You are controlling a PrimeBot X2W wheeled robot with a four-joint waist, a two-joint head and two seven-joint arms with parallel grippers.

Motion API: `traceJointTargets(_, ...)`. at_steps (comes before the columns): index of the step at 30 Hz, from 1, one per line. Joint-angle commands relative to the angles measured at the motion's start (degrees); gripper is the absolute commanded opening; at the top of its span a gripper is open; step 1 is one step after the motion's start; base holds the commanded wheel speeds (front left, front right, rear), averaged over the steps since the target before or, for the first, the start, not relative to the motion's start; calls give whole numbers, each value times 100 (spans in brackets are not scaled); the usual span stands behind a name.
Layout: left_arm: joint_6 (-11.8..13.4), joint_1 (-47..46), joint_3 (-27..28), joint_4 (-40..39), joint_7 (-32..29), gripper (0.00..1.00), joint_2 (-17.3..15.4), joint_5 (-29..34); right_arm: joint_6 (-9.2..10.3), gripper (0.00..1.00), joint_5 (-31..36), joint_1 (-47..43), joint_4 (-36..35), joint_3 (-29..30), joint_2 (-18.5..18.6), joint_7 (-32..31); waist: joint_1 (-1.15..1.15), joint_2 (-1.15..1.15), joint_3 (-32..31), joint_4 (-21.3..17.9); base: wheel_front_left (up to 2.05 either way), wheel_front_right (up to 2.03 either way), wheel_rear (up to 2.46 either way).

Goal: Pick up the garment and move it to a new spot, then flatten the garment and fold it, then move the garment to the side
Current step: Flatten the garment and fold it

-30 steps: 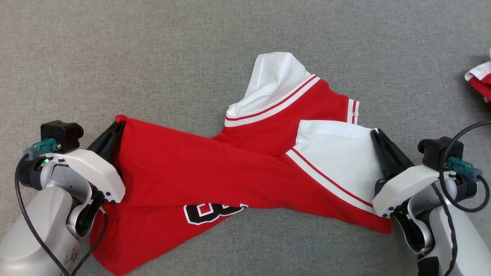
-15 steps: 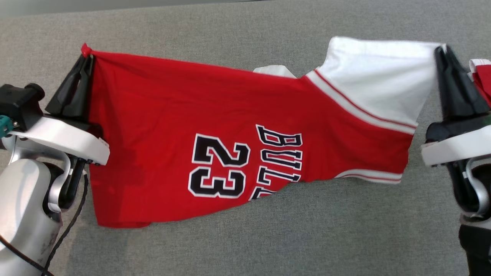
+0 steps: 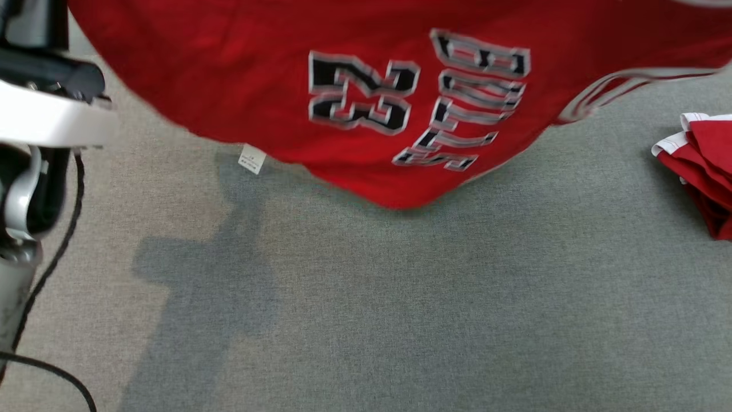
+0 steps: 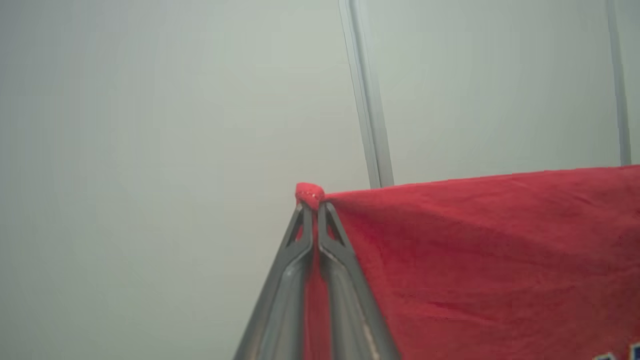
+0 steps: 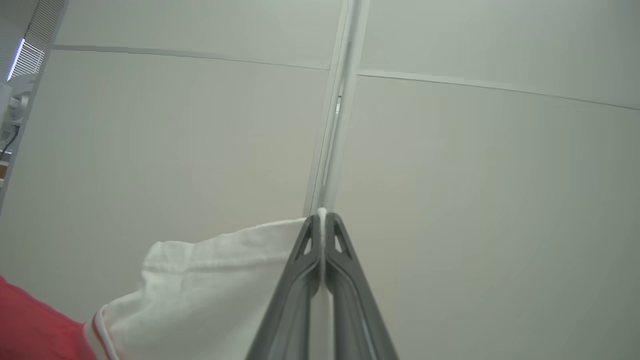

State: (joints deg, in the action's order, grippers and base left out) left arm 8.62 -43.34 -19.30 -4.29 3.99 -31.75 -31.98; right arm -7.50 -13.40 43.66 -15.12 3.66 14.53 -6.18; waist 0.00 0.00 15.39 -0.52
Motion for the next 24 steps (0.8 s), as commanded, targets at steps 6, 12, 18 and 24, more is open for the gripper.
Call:
traceJointTargets(6, 5, -536, 6, -271, -247, 0, -87, 85, 0, 0, -198, 1029, 35, -40, 336, -321, 0, 0, -51, -26, 0, 0, 0)
traceJointTargets(12, -31, -758, -80, -333, -254, 0, -26, 135, 0, 0, -382, 1540, 416, -243, 489, -335, 0, 0, -15, -40, 0, 0, 0)
traceJointTargets(18, -227, -1146, -172, -21, -189, 0, 160, 4, 0, 0, -655, 1959, 1057, -417, 515, -225, 0, 0, 285, 12, 0, 0, 0)
traceJointTargets(24, -462, -1783, -258, 631, -9, 0, 396, -21, -1, 0, -832, 2635, 1771, -672, 452, -66, 0, 0, 684, 40, 0, 0, 0)
